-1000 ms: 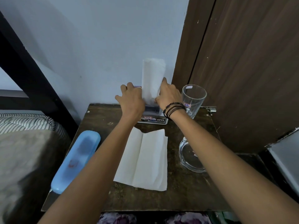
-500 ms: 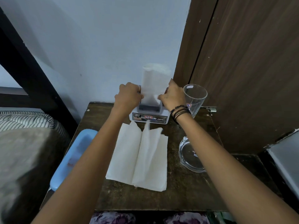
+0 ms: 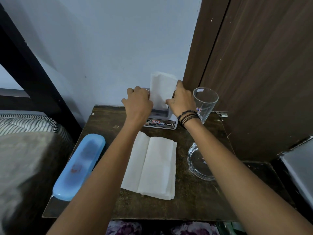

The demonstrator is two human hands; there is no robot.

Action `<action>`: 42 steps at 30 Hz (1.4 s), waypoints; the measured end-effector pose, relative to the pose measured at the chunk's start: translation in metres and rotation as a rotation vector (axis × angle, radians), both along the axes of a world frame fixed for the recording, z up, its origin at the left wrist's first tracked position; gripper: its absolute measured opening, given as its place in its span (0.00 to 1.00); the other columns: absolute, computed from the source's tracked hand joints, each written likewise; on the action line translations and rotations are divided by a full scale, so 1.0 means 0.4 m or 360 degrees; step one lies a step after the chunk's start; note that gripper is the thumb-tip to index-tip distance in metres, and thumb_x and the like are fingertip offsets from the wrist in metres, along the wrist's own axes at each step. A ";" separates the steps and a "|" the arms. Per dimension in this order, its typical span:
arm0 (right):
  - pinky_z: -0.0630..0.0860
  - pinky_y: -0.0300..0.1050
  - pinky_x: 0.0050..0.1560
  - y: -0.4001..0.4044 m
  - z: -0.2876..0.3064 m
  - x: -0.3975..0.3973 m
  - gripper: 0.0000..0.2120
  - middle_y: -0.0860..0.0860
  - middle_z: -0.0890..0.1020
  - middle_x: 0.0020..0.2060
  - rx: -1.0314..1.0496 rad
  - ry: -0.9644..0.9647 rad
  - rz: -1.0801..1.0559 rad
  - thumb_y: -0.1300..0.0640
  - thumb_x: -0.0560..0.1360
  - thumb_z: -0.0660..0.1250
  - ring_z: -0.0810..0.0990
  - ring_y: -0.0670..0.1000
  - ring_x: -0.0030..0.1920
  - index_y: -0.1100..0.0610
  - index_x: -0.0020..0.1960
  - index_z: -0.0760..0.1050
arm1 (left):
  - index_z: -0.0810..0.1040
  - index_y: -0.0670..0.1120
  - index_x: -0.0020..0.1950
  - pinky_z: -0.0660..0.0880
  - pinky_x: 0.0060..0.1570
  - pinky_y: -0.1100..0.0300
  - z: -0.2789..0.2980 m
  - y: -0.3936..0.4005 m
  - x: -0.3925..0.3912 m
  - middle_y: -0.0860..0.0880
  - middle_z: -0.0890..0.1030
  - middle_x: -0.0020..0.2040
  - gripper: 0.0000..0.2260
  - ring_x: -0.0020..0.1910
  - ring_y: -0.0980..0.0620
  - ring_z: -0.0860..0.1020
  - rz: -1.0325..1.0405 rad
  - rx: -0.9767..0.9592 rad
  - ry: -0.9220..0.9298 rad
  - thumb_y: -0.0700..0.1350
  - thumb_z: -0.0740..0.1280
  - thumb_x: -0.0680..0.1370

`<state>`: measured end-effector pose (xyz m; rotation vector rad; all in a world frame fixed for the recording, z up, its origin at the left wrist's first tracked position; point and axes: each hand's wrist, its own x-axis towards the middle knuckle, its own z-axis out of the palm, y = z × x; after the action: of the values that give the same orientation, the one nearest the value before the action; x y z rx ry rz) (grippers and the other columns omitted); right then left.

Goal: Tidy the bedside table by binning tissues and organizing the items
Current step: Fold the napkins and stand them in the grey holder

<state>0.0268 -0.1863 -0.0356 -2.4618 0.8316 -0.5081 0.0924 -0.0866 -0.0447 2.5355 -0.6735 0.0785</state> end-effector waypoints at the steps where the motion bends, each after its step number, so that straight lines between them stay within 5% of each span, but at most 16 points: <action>1: 0.76 0.51 0.44 0.002 0.003 0.000 0.22 0.61 0.80 0.51 0.0036 -0.0014 -0.0005 0.63 0.72 0.67 0.79 0.62 0.50 0.59 0.63 0.63 | 0.75 0.40 0.54 0.66 0.51 0.47 -0.001 0.001 -0.006 0.42 0.75 0.57 0.08 0.61 0.41 0.68 -0.0002 -0.0021 0.0004 0.40 0.64 0.75; 4: 0.75 0.47 0.45 0.011 0.008 -0.016 0.24 0.57 0.82 0.53 0.0175 -0.0157 -0.0049 0.62 0.72 0.68 0.80 0.59 0.51 0.57 0.65 0.64 | 0.69 0.41 0.62 0.71 0.54 0.44 -0.005 0.019 -0.027 0.41 0.74 0.60 0.18 0.62 0.41 0.69 -0.0022 -0.0144 0.0066 0.44 0.67 0.75; 9: 0.72 0.40 0.46 0.071 0.021 -0.105 0.21 0.53 0.81 0.55 0.0290 -0.0437 -0.0147 0.63 0.74 0.66 0.80 0.54 0.52 0.57 0.65 0.66 | 0.70 0.42 0.63 0.72 0.53 0.50 0.012 0.102 -0.108 0.41 0.73 0.62 0.18 0.61 0.43 0.71 0.0027 -0.0363 0.0053 0.43 0.67 0.75; 12: 0.81 0.54 0.45 0.136 0.000 -0.176 0.13 0.52 0.82 0.50 0.0416 -0.0556 -0.0188 0.61 0.75 0.65 0.82 0.55 0.44 0.55 0.58 0.72 | 0.70 0.41 0.64 0.70 0.53 0.50 0.009 0.186 -0.174 0.41 0.73 0.62 0.18 0.62 0.41 0.71 0.0233 -0.0413 0.0186 0.44 0.67 0.75; 14: 0.81 0.53 0.42 0.180 -0.028 -0.222 0.08 0.49 0.83 0.47 0.0489 -0.0507 -0.0215 0.59 0.75 0.64 0.82 0.53 0.41 0.53 0.54 0.74 | 0.67 0.41 0.66 0.69 0.55 0.48 -0.010 0.227 -0.199 0.39 0.71 0.64 0.22 0.62 0.38 0.71 0.0311 -0.0248 0.0355 0.46 0.67 0.76; 17: 0.72 0.39 0.44 0.230 -0.081 -0.282 0.08 0.46 0.83 0.50 0.0498 -0.0203 -0.0268 0.56 0.75 0.65 0.80 0.49 0.48 0.51 0.54 0.75 | 0.61 0.42 0.72 0.71 0.57 0.47 -0.036 0.249 -0.199 0.39 0.71 0.67 0.28 0.64 0.39 0.71 0.0318 -0.0029 0.0607 0.49 0.67 0.76; 19: 0.70 0.40 0.44 0.248 -0.109 -0.302 0.10 0.47 0.81 0.54 0.0497 -0.0042 -0.0276 0.55 0.75 0.65 0.80 0.50 0.52 0.51 0.56 0.74 | 0.60 0.42 0.73 0.71 0.58 0.47 -0.040 0.251 -0.198 0.40 0.71 0.68 0.29 0.65 0.39 0.71 0.0318 -0.0025 0.0679 0.50 0.67 0.76; 24: 0.72 0.43 0.46 0.259 -0.131 -0.302 0.11 0.51 0.79 0.55 0.0392 0.0094 -0.0258 0.52 0.77 0.62 0.78 0.53 0.54 0.51 0.57 0.74 | 0.71 0.42 0.66 0.71 0.55 0.52 -0.036 0.259 -0.216 0.42 0.77 0.63 0.20 0.61 0.43 0.75 0.0282 -0.0324 0.0843 0.52 0.63 0.78; 27: 0.70 0.45 0.44 0.257 -0.127 -0.309 0.12 0.54 0.80 0.52 0.0384 0.0055 -0.0275 0.52 0.79 0.57 0.78 0.56 0.52 0.55 0.55 0.76 | 0.81 0.45 0.52 0.73 0.46 0.57 -0.014 0.264 -0.222 0.41 0.81 0.50 0.18 0.49 0.45 0.79 0.0097 -0.0717 0.1249 0.56 0.58 0.79; 30: 0.64 0.47 0.41 0.257 -0.116 -0.314 0.16 0.58 0.80 0.49 0.0491 -0.0027 -0.0294 0.53 0.81 0.52 0.76 0.58 0.49 0.60 0.52 0.76 | 0.83 0.49 0.46 0.76 0.44 0.60 -0.014 0.268 -0.227 0.47 0.81 0.50 0.18 0.48 0.51 0.79 -0.0212 -0.0537 0.1542 0.56 0.56 0.80; 35: 0.64 0.45 0.41 0.261 -0.111 -0.320 0.15 0.54 0.79 0.46 0.0718 -0.0121 -0.0363 0.50 0.80 0.53 0.76 0.57 0.49 0.58 0.53 0.74 | 0.76 0.45 0.56 0.77 0.57 0.48 -0.051 0.257 -0.227 0.44 0.77 0.57 0.07 0.58 0.45 0.76 -0.0292 -0.0019 0.1394 0.41 0.64 0.78; 38: 0.71 0.47 0.50 0.261 -0.125 -0.313 0.18 0.52 0.79 0.57 0.0675 -0.0013 -0.0358 0.45 0.77 0.58 0.77 0.56 0.56 0.56 0.61 0.70 | 0.69 0.45 0.64 0.78 0.55 0.48 -0.061 0.239 -0.237 0.42 0.77 0.57 0.18 0.55 0.44 0.77 -0.0290 0.0092 0.1259 0.38 0.67 0.76; 42: 0.73 0.48 0.50 0.258 -0.136 -0.308 0.15 0.54 0.79 0.58 0.0706 -0.0120 -0.0312 0.51 0.78 0.59 0.77 0.56 0.55 0.57 0.62 0.69 | 0.59 0.47 0.71 0.79 0.44 0.55 -0.082 0.213 -0.258 0.48 0.75 0.48 0.30 0.50 0.48 0.76 -0.0216 -0.0158 0.1280 0.38 0.70 0.73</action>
<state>-0.0965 -0.0831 -0.0898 -1.9586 1.0355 -0.4271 -0.0107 -0.0015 -0.0775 2.1434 -0.4799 -0.8780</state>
